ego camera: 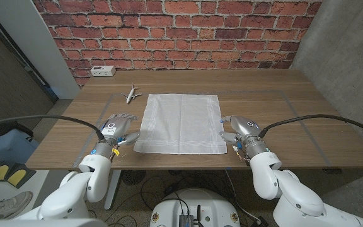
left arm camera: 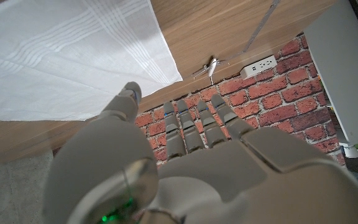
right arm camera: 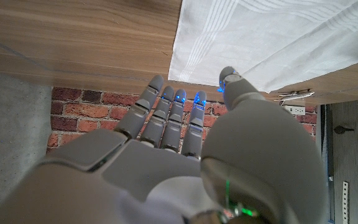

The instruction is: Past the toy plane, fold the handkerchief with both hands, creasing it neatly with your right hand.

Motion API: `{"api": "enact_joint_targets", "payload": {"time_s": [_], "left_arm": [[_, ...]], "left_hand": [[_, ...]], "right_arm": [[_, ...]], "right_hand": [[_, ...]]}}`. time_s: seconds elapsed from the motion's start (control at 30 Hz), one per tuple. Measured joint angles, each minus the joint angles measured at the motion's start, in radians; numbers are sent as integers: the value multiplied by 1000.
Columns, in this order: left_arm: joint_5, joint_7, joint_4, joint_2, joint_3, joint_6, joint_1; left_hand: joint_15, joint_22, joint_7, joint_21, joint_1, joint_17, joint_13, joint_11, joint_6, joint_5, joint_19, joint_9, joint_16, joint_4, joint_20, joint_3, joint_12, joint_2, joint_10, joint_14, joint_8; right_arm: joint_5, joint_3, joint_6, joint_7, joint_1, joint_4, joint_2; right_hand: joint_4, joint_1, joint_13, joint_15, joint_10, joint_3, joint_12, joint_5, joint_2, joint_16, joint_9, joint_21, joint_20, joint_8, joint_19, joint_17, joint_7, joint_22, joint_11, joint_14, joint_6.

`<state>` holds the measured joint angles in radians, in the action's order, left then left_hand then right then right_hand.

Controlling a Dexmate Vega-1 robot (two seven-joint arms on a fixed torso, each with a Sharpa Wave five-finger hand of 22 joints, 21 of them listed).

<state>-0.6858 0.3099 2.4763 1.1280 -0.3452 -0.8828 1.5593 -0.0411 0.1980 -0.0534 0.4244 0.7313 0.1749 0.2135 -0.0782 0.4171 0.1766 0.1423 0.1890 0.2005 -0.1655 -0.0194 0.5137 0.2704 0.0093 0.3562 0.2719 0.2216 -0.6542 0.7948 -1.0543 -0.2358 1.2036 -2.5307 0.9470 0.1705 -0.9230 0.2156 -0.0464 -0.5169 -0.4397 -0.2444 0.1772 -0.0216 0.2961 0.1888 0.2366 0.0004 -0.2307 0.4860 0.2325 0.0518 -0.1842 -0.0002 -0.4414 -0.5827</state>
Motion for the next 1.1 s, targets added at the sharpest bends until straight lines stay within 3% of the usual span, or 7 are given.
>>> {"api": "enact_joint_targets", "payload": {"time_s": [0.23,0.27,0.6,0.83,1.1], "left_arm": [[0,0,13,32,-47,0,-38],[-50,-106,15,36,-53,-101,-43],[-87,-170,31,70,-131,-161,-99],[-113,-231,38,87,-182,-203,-139],[-127,-310,44,107,-229,-229,-188]], "left_hand": [[0,0,-1,-3,6,14,12,1,-26,0,-18,4,9,10,18,-18,0,4,-9,0,-11],[0,2,-4,-3,6,16,14,1,-28,0,-18,4,9,10,18,-18,0,4,-9,0,-11],[1,5,-9,-14,19,32,35,-6,-84,0,-34,4,9,5,23,-38,-5,18,-48,-37,-22],[4,5,-7,-18,27,37,44,-7,-85,0,-47,6,9,1,25,-43,-5,18,-57,-51,-22],[2,5,-24,-22,36,46,58,-3,-69,0,-59,9,9,3,26,-58,-5,19,-71,-66,-11]], "right_arm": [[-60,0,-48,53,0,0,0],[-66,98,-53,58,-50,1,-33],[-130,140,-85,98,-61,17,-52],[-163,163,-86,116,-58,34,-71],[-214,190,-91,150,-57,49,-97]], "right_hand": [[-10,-8,17,3,-15,20,-14,0,-6,30,4,0,7,0,-7,35,10,-7,-27,-18,-13],[-7,-8,19,3,-14,23,-15,0,-6,30,5,0,7,0,-7,39,13,-9,-28,-18,-16],[-7,-33,44,3,-5,51,-30,8,6,56,9,0,11,0,-11,84,24,-14,-52,-18,-8],[-15,-44,64,-1,31,78,-33,19,17,72,9,4,10,7,-11,123,36,-18,-65,-2,4],[-11,-57,76,4,43,91,-33,19,14,89,14,8,5,15,-17,154,36,-18,-66,5,4]]}}
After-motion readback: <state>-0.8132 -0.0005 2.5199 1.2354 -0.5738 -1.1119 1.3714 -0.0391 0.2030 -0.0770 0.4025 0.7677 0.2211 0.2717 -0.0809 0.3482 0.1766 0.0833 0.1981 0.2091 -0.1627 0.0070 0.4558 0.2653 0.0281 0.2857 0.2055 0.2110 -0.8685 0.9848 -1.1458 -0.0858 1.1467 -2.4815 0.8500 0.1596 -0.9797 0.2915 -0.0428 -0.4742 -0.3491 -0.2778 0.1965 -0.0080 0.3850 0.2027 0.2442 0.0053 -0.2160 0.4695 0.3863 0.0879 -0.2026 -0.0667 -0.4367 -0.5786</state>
